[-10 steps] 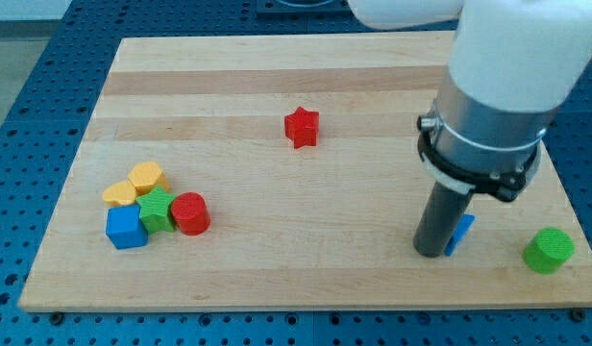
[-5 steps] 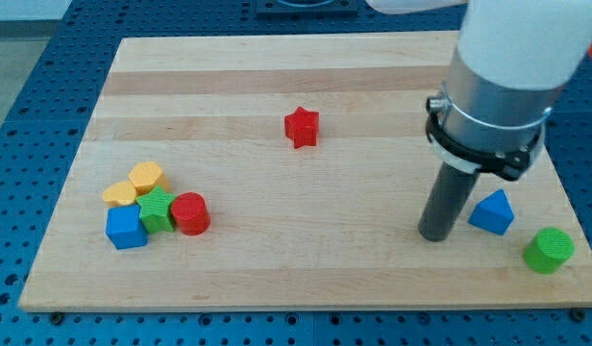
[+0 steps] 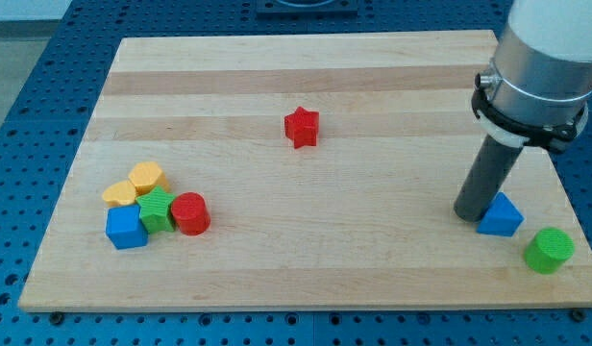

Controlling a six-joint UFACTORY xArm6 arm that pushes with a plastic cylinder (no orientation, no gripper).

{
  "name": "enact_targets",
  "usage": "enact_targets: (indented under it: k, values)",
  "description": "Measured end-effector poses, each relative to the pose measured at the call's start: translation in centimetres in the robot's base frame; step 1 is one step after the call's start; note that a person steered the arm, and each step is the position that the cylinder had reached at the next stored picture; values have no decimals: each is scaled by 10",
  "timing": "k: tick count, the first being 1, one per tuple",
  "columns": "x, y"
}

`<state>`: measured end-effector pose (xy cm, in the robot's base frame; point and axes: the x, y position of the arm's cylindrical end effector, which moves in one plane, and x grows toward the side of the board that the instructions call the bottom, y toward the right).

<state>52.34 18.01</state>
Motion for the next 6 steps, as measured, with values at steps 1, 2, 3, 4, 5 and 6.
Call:
enact_targets:
  k: [1,2,3,4,5,6]
  values:
    - [0,10]
    - [-4,17]
    - [-4,22]
    - [-4,26]
    - [-4,26]
    - [-35,9]
